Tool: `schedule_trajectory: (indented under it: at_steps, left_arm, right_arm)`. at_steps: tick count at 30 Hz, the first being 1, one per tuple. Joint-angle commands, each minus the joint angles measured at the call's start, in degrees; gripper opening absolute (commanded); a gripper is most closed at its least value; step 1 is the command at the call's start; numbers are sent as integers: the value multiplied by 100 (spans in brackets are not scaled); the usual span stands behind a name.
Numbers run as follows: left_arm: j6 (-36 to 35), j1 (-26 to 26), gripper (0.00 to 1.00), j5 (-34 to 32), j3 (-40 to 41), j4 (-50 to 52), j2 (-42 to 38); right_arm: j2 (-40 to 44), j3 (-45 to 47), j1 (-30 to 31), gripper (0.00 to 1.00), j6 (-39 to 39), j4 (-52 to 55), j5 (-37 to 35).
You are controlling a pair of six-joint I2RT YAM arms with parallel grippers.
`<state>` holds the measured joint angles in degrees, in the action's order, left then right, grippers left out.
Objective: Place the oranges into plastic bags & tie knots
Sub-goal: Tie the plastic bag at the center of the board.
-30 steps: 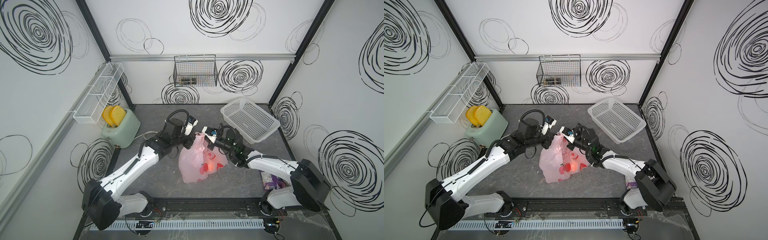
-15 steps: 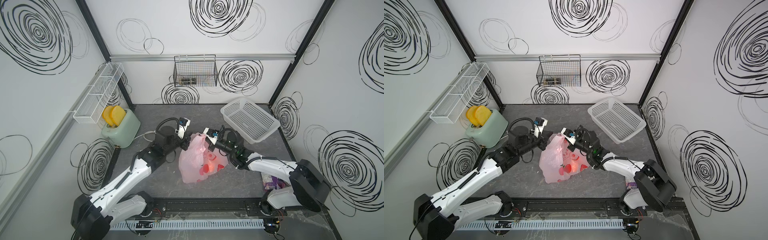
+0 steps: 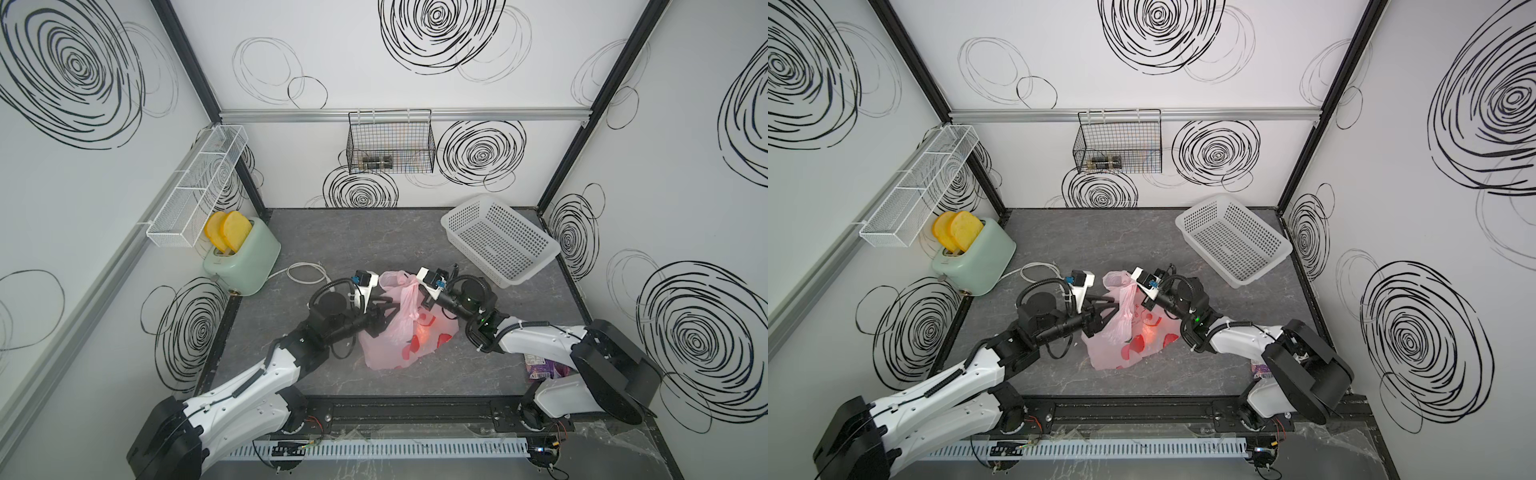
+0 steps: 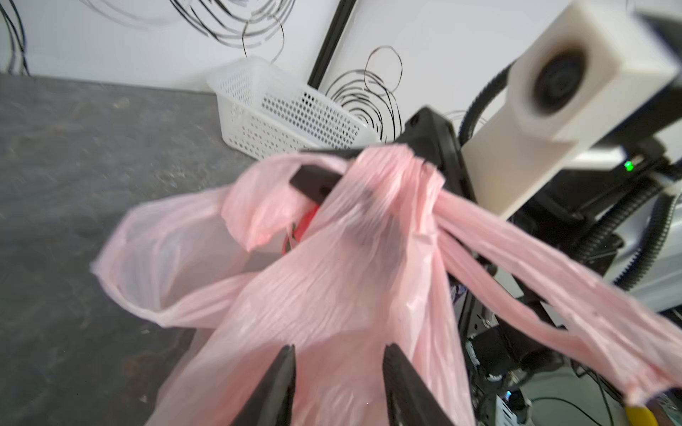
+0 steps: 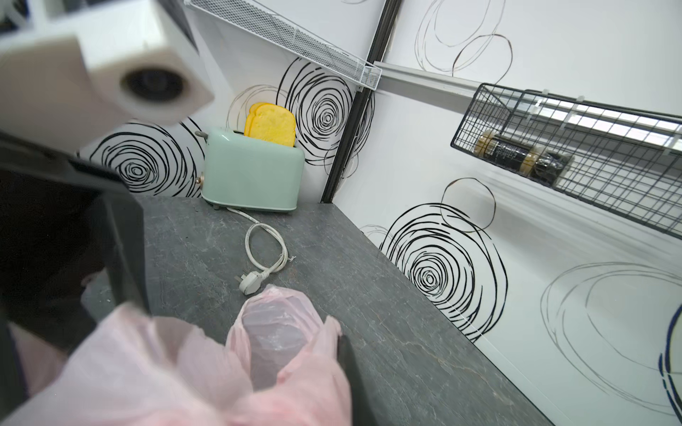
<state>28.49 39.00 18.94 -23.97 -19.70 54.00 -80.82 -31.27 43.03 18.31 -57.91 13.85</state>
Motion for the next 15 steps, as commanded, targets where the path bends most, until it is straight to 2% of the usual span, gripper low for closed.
schedule_trajectory:
  at_steps: [1, 6, 9, 12, 15]
  left_arm:
    - [426, 77, 43, -3, 165, -785, 93]
    - [597, 89, 51, 111, 445, -1298, 90]
    - [833, 90, 51, 271, 542, -1681, 189]
    - [940, -23, 50, 558, 492, -1694, 48]
    - [1036, -266, 52, 921, 349, -1287, -305]
  right_arm:
    - [105, -145, 35, 0, -27, -275, 583]
    - [11, 50, 43, 0, -416, -487, 837]
    - [-72, 38, 97, 0, -493, -478, 914]
    - [-84, 24, 103, 0, -494, -417, 896]
    - [-57, 16, 102, 0, -486, -326, 887]
